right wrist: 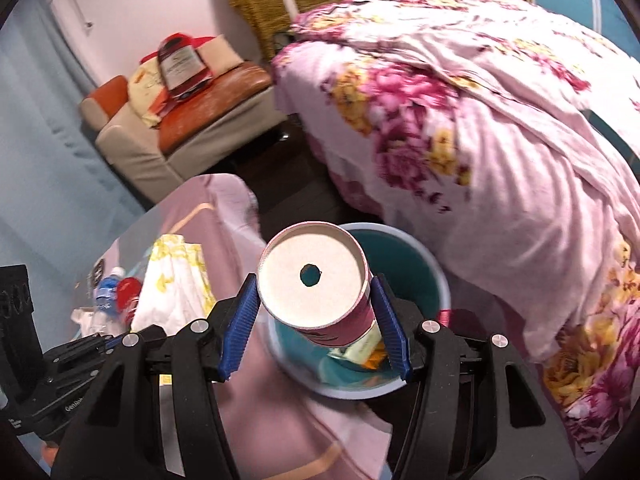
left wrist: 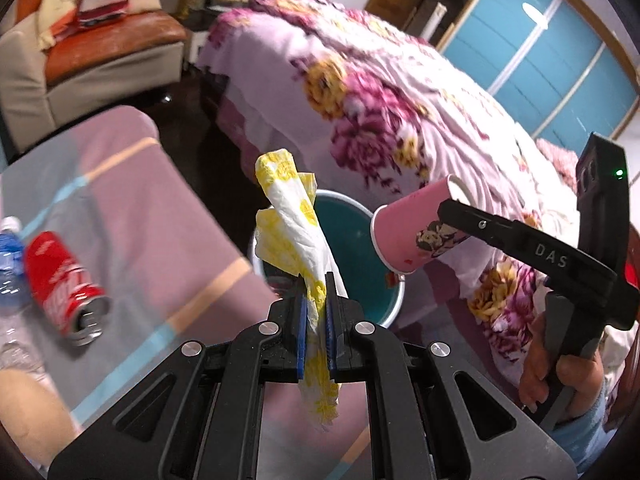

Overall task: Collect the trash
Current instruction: 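Carry the pink cup and the diaper over the teal bin with both grippers, then open the left gripper to drop the diaper while the right gripper releases the pink cup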

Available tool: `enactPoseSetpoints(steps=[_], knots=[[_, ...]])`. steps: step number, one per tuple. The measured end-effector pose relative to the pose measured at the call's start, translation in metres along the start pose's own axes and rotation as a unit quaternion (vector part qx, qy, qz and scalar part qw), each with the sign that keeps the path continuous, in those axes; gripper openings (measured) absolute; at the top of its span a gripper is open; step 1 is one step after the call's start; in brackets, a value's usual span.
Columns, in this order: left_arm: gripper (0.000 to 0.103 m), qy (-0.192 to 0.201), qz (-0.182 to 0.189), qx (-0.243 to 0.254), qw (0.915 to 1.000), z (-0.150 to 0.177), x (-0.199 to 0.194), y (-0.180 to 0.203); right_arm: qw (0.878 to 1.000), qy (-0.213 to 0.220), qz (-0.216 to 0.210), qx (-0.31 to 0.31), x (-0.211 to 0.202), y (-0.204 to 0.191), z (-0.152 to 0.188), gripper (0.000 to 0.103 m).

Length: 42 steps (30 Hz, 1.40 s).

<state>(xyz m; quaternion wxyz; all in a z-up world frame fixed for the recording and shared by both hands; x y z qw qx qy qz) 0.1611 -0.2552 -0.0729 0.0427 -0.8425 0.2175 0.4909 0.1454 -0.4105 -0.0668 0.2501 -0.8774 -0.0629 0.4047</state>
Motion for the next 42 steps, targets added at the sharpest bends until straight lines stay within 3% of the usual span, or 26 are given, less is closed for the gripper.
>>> enactPoseSetpoints(steps=[12, 14, 16, 19, 25, 42], knots=[[0.012, -0.056, 0.000, 0.028, 0.9980, 0.005, 0.064, 0.034, 1.000, -0.011, 0.021, 0.021, 0.008, 0.043, 0.000, 0.054], [0.027, -0.059, -0.002, 0.028, 0.9978, 0.005, 0.067, 0.033, 0.999, -0.013, 0.022, 0.022, 0.010, 0.045, 0.001, 0.054], [0.069, -0.050, -0.013, 0.026, 0.9983, 0.003, 0.067, 0.029, 0.999, -0.016, 0.022, 0.023, 0.012, 0.046, 0.001, 0.054], [0.081, -0.035, -0.027, 0.023, 0.9988, 0.000, 0.062, 0.022, 0.999, -0.019, 0.023, 0.022, 0.015, 0.045, 0.001, 0.054], [0.089, -0.040, -0.035, -0.005, 0.9986, 0.002, 0.056, 0.000, 0.999, -0.028, 0.024, 0.018, 0.022, 0.041, 0.002, 0.054], [0.091, -0.030, -0.047, -0.051, 0.9972, 0.015, 0.029, -0.047, 0.997, -0.069, 0.029, 0.009, 0.044, 0.024, 0.018, 0.055]])
Point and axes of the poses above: each gripper's, at about its wrist camera, not at the fingertips, and x roughly the way its jaws point, y to its right, z to its underside, the point moved 9 cm from there along x, roughly the way its jaws point, and after that the axes turned 14 degrees about -z, right-handed, at the moved point
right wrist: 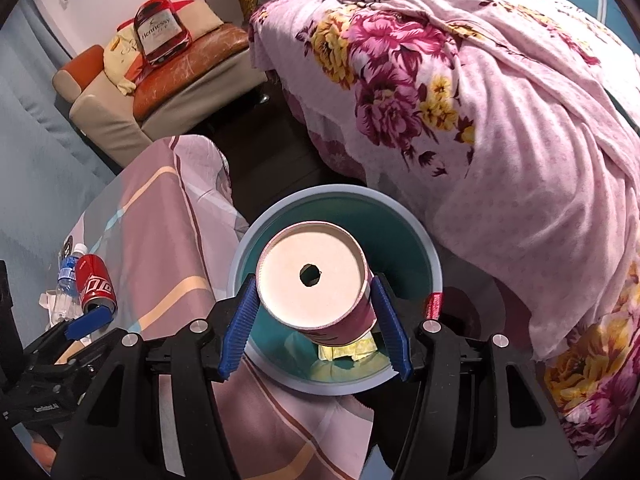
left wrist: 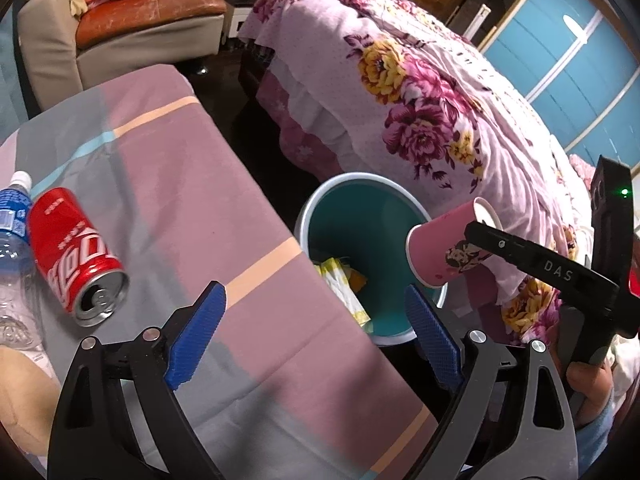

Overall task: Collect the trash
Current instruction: 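Open the left gripper to drop the diaper while the right gripper releases the pink cup, then move both grippers back to the table and grasp the red Coca-Cola can with the right gripper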

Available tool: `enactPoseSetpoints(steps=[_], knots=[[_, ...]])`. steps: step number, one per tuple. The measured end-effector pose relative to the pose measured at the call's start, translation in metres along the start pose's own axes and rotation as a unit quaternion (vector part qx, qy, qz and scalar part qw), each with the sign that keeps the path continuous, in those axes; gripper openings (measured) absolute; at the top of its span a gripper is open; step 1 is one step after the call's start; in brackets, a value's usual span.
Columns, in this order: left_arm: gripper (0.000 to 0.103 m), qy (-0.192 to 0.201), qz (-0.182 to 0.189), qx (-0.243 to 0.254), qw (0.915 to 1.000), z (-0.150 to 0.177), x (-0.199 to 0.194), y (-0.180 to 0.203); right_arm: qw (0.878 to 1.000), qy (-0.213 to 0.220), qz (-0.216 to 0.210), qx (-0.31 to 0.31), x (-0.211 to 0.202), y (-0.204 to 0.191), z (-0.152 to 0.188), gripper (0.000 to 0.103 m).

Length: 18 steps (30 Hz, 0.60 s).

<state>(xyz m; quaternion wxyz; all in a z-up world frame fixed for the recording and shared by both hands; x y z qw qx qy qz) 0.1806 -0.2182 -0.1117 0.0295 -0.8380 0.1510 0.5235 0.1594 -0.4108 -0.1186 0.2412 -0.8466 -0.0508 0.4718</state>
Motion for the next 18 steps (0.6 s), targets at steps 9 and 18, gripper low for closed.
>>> enactPoseSetpoints(steps=[9, 18], knots=[[0.094, 0.013, -0.005, -0.025, 0.9996, 0.000, -0.018, -0.031, 1.000, -0.015, -0.007, -0.010, 0.003, -0.023, 0.006, 0.070], [0.096, 0.028, -0.015, -0.053, 0.9981, 0.004, -0.040, -0.068, 0.999, -0.018, -0.008, -0.038, -0.001, -0.056, 0.007, 0.073]])
Point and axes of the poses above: each gripper's, at about its wrist camera, not at the fingertips, and x roughly the way its jaws point, y to its right, z to its underside, the point moved 9 cm from there along x, roughly the way its jaws point, and after that the axes turned 14 degrees about -z, right-handed, at the moved point
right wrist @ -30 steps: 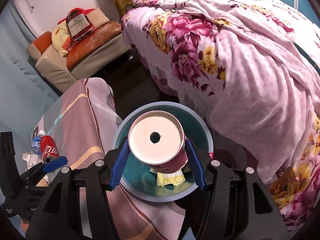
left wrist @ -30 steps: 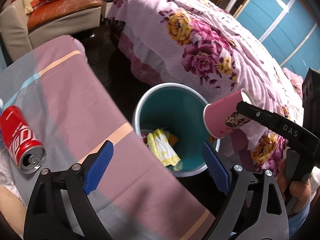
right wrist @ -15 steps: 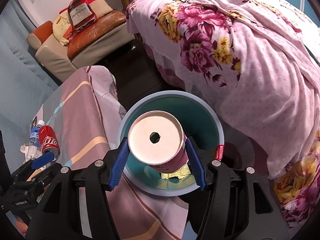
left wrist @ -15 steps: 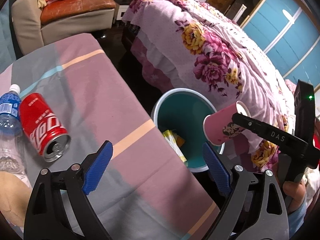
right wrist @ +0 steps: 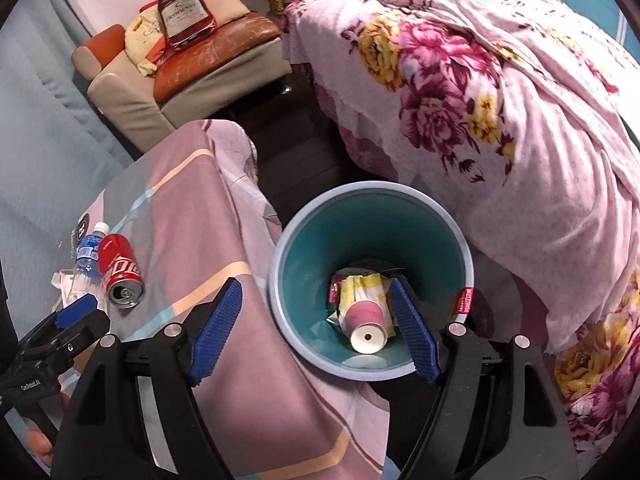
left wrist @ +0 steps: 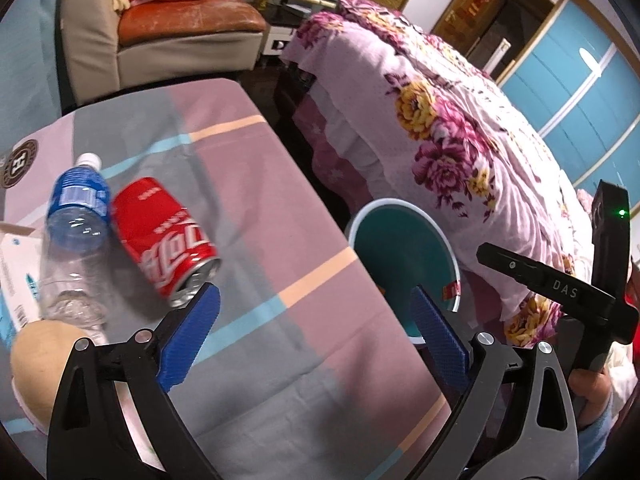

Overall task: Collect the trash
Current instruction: 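Move both grippers back to the table and grasp the red Coca-Cola can with the right gripper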

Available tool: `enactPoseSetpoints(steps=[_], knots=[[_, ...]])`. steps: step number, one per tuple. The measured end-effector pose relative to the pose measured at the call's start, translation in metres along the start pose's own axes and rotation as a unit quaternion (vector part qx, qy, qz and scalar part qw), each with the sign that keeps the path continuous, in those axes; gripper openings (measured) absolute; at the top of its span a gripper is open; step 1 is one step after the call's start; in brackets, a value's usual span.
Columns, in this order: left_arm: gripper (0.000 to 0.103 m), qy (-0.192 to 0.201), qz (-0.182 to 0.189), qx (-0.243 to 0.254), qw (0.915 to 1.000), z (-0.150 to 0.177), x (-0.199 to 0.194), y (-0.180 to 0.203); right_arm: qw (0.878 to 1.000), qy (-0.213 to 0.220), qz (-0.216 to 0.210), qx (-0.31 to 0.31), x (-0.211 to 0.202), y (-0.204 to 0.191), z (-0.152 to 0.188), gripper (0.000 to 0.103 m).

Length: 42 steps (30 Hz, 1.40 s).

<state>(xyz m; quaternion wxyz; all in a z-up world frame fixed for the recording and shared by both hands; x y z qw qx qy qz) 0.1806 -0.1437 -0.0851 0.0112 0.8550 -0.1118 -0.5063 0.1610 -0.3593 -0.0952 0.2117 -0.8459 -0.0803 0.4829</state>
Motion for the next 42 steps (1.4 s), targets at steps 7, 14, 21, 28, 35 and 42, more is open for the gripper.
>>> enactPoseSetpoints(steps=[7, 14, 21, 28, 35, 42], knots=[[0.096, 0.012, -0.009, -0.026, 0.9995, 0.000, -0.016, -0.038, 0.999, -0.015, -0.002, -0.039, 0.005, -0.038, -0.002, 0.073], [0.096, 0.025, -0.026, -0.062, 0.9975, -0.003, -0.028, -0.093, 0.995, -0.049, -0.013, -0.088, 0.020, -0.088, 0.000, 0.073], [0.096, 0.031, -0.051, -0.100, 0.9932, -0.002, -0.035, -0.157, 0.984, -0.102, -0.032, -0.141, 0.049, -0.146, 0.005, 0.073], [0.096, 0.043, -0.068, -0.142, 0.9865, -0.006, -0.043, -0.219, 0.966, -0.163, -0.035, -0.199, 0.093, -0.203, 0.014, 0.073], [0.096, 0.036, -0.072, -0.168, 0.9825, -0.006, -0.034, -0.256, 0.951, -0.210, -0.027, -0.226, 0.143, -0.232, 0.019, 0.073], [0.096, 0.036, -0.070, -0.188, 0.9790, -0.012, -0.026, -0.278, 0.944, -0.241, -0.033, -0.221, 0.187, -0.243, 0.017, 0.073]])
Point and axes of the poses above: each gripper's, at about its wrist camera, not at the fingertips, and x roughly the way its jaws point, y to its right, z to its underside, the point moved 9 cm from there along x, roughly the way its jaws point, and after that the axes turned 14 degrees about -z, right-handed, at the moved point
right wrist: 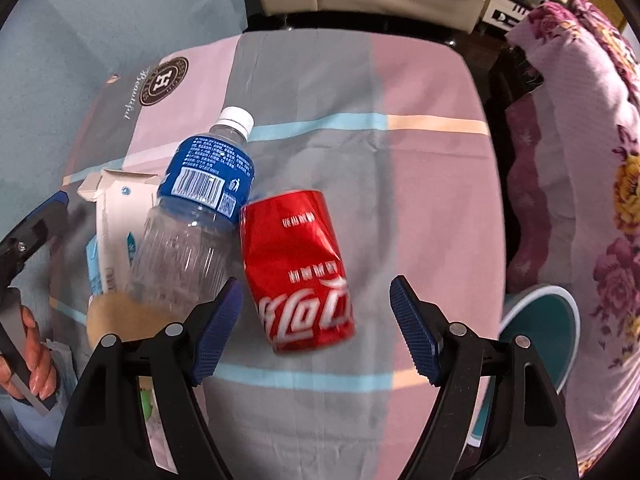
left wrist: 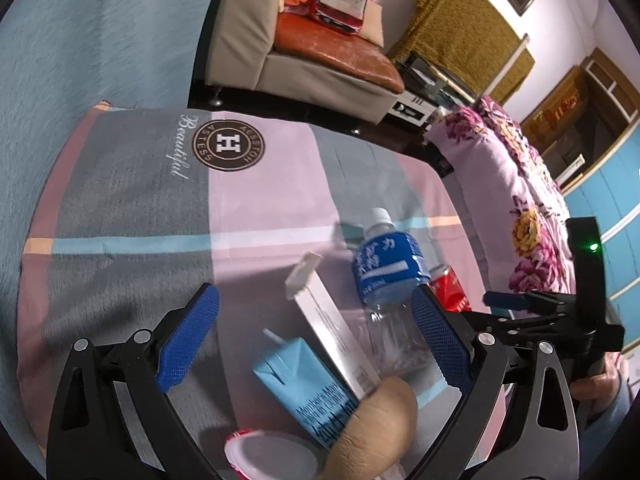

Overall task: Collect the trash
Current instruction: 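Move both grippers back to the table and grasp the red Coca-Cola can with the right gripper, then grasp the water bottle with the left gripper while the right gripper lifts the can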

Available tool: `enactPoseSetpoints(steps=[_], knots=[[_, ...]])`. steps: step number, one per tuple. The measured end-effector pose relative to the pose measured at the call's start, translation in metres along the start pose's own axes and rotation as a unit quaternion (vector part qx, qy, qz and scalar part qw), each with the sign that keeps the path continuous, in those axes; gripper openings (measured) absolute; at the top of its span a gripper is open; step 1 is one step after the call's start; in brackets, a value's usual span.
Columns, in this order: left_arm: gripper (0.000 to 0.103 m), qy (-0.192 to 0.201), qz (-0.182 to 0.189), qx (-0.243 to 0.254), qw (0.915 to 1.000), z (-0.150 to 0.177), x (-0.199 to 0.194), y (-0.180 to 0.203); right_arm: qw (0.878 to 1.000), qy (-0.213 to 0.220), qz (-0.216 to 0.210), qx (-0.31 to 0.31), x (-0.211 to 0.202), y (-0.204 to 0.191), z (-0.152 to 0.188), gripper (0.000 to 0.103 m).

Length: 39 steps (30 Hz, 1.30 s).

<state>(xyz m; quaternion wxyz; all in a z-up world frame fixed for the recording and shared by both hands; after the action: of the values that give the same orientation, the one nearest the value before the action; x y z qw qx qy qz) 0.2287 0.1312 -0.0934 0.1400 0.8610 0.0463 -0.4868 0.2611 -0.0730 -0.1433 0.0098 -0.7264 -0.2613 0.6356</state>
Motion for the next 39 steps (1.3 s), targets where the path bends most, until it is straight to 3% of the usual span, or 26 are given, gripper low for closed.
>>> enactPoseSetpoints(steps=[5, 7, 9, 16, 22, 34, 35, 38, 39], knots=[[0.096, 0.001, 0.003, -0.004, 1.0000, -0.005, 0.002, -0.001, 1.000, -0.012, -0.009, 0.000, 0.017, 0.002, -0.005, 0.072], [0.096, 0.001, 0.005, 0.000, 1.0000, -0.006, 0.001, 0.004, 1.000, -0.017, -0.019, 0.004, 0.023, 0.003, -0.003, 0.061], [0.096, 0.000, 0.007, 0.007, 1.0000, -0.005, 0.001, 0.011, 1.000, -0.010, -0.026, 0.009, 0.021, 0.004, -0.001, 0.059], [0.096, -0.001, 0.010, 0.063, 0.9980, -0.001, 0.000, 0.058, 0.998, 0.029, -0.037, 0.044, -0.005, 0.023, 0.007, 0.059], [0.096, -0.032, -0.007, 0.124, 0.9917, 0.015, 0.025, 0.101, 0.995, 0.057, -0.041, 0.069, -0.030, 0.046, 0.020, 0.059], [0.096, -0.075, -0.047, 0.140, 0.9862, 0.030, 0.072, 0.118, 0.992, 0.085, -0.051, 0.084, -0.046, 0.070, 0.035, 0.059], [0.094, -0.076, -0.049, 0.139, 0.9862, 0.030, 0.073, 0.118, 0.991, 0.086, -0.051, 0.085, -0.047, 0.072, 0.036, 0.059], [0.072, -0.081, -0.057, 0.142, 0.9849, 0.032, 0.078, 0.119, 0.990, 0.092, -0.053, 0.090, -0.049, 0.079, 0.040, 0.059], [0.071, -0.082, -0.058, 0.146, 0.9843, 0.033, 0.079, 0.119, 0.990, 0.094, -0.054, 0.092, -0.049, 0.080, 0.041, 0.059]])
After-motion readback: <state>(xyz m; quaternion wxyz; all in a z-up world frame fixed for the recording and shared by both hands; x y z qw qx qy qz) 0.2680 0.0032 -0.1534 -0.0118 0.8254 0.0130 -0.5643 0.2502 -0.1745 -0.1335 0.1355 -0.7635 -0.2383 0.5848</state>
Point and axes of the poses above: each gripper's, at about its wrist camera, not at the fingertips, and x roughly the way its jaws point, y to its right, z to its underside, the point moved 9 cm from there along x, roughly the way its jaws point, and after that the axes turned 14 degrees about -z, right-handed, at the moved point
